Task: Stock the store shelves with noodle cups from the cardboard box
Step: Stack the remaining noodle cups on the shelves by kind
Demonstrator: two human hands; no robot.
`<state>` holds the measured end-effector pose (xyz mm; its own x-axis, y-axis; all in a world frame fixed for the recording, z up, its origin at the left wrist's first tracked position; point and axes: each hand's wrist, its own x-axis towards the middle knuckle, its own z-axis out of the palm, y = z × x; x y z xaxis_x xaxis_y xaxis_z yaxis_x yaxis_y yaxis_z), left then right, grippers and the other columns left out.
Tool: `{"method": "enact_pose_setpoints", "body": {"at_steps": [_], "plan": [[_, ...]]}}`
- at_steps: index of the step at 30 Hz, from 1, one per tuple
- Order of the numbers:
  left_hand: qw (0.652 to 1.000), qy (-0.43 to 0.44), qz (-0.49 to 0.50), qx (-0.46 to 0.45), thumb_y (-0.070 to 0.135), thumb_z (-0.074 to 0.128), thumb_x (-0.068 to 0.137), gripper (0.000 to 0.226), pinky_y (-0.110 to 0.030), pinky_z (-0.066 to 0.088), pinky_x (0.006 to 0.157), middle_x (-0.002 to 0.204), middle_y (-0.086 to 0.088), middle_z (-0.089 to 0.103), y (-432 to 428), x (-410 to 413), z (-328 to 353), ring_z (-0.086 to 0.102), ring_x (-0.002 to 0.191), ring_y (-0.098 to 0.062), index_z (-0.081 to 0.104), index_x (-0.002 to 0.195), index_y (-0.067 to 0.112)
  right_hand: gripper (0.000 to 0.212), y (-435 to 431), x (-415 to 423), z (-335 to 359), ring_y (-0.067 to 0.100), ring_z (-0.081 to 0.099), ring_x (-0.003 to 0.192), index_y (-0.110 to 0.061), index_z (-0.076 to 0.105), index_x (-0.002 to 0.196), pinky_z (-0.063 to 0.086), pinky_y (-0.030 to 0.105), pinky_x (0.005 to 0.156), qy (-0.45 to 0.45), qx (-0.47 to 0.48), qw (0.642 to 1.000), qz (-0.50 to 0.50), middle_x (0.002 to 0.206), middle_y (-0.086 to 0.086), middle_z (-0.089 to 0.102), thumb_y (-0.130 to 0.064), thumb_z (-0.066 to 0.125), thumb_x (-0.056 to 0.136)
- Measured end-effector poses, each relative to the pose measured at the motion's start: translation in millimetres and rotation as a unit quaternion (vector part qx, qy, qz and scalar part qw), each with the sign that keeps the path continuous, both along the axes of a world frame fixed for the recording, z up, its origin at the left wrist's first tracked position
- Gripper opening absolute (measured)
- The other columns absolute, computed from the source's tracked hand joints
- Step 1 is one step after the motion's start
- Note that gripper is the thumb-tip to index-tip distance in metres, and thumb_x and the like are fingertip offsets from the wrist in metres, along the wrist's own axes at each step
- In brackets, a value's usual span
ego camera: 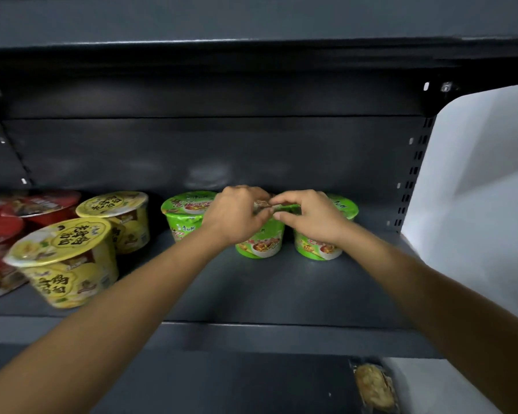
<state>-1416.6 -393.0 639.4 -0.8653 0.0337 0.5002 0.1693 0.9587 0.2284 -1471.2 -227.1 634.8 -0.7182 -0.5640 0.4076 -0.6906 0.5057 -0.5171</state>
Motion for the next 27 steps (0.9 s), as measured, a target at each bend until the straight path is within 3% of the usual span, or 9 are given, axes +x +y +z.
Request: {"method": "enact_pose_setpoints", "body": {"at_steps": [4, 8, 13, 16, 19, 22, 27], "plan": [[0.999, 0.007, 0.045, 0.016, 0.033, 0.059, 0.086, 0.031, -0.039, 0.049, 0.089, 0.113, -0.002, 0.069, -31.4, 31.0, 2.6, 0.061, 0.109, -0.027, 0.066, 0.115, 0.025, 0.027, -42.6, 22.0, 3.9, 0.006, 0.059, 0.109, -0.022, 0.069, 0.113, 0.043, 0.023, 0.096, 0.002, -0.009, 0.999, 0.039, 0.113, -0.008, 0.068, -0.023, 0.066, 0.087], [0.996, 0.018, 0.079, 0.032, 0.042, 0.047, 0.078, 0.044, -0.039, 0.05, 0.088, 0.111, 0.0, 0.07, -68.5, 70.0, 6.0, 0.063, 0.106, -0.026, 0.067, 0.114, 0.026, 0.026, -88.7, 48.7, 9.2, 0.001, 0.058, 0.101, -0.021, 0.07, 0.112, 0.043, 0.019, 0.091, 0.005, -0.013, 0.997, 0.074, 0.109, -0.009, 0.069, -0.021, 0.066, 0.086], [0.992, 0.053, 0.11, 0.019, 0.036, 0.045, 0.075, 0.042, -0.039, 0.051, 0.077, 0.098, -0.006, 0.073, -117.0, 131.2, 11.4, 0.065, 0.094, -0.031, 0.07, 0.104, 0.019, 0.025, -149.5, 94.7, 14.3, 0.004, 0.06, 0.093, -0.016, 0.071, 0.109, 0.044, 0.019, 0.086, 0.006, -0.029, 0.992, 0.126, 0.102, -0.005, 0.07, -0.014, 0.067, 0.084], [0.989, 0.038, 0.142, 0.023, 0.039, 0.043, 0.074, 0.044, -0.04, 0.051, 0.077, 0.101, -0.003, 0.072, -148.9, 171.1, 9.2, 0.065, 0.096, -0.029, 0.07, 0.103, 0.02, 0.025, -188.5, 125.8, 12.2, 0.005, 0.061, 0.09, -0.014, 0.07, 0.11, 0.047, 0.02, 0.086, -0.006, -0.023, 0.986, 0.165, 0.103, -0.003, 0.07, -0.013, 0.066, 0.085], [0.984, 0.028, 0.171, 0.038, 0.039, 0.044, 0.077, 0.044, -0.041, 0.052, 0.079, 0.102, -0.002, 0.072, -181.8, 214.9, 0.4, 0.066, 0.096, -0.028, 0.069, 0.108, 0.022, 0.023, -224.9, 161.5, 6.2, 0.002, 0.06, 0.085, -0.015, 0.07, 0.109, 0.044, 0.008, 0.076, -0.018, -0.013, 0.981, 0.194, 0.098, -0.004, 0.07, -0.014, 0.066, 0.086], [0.98, 0.017, 0.194, 0.049, 0.031, 0.053, 0.084, 0.031, -0.041, 0.053, 0.076, 0.097, -0.004, 0.073, -214.2, 260.5, -12.3, 0.066, 0.091, -0.029, 0.069, 0.107, 0.019, 0.022, -261.5, 203.0, -2.8, 0.006, 0.061, 0.087, -0.015, 0.07, 0.109, 0.046, 0.017, 0.081, -0.038, 0.004, 0.974, 0.223, 0.092, -0.008, 0.066, -0.015, 0.066, 0.087], [0.971, -0.017, 0.228, 0.074, 0.035, 0.049, 0.082, 0.033, -0.042, 0.053, 0.076, 0.092, -0.004, 0.073, -261.8, 341.4, -37.0, 0.066, 0.088, -0.029, 0.07, 0.104, 0.02, 0.016, -323.9, 266.3, -29.9, 0.005, 0.062, 0.086, -0.021, 0.071, 0.099, 0.049, 0.023, 0.085, -0.081, 0.021, 0.954, 0.289, 0.092, -0.008, 0.069, -0.015, 0.067, 0.085]]}}
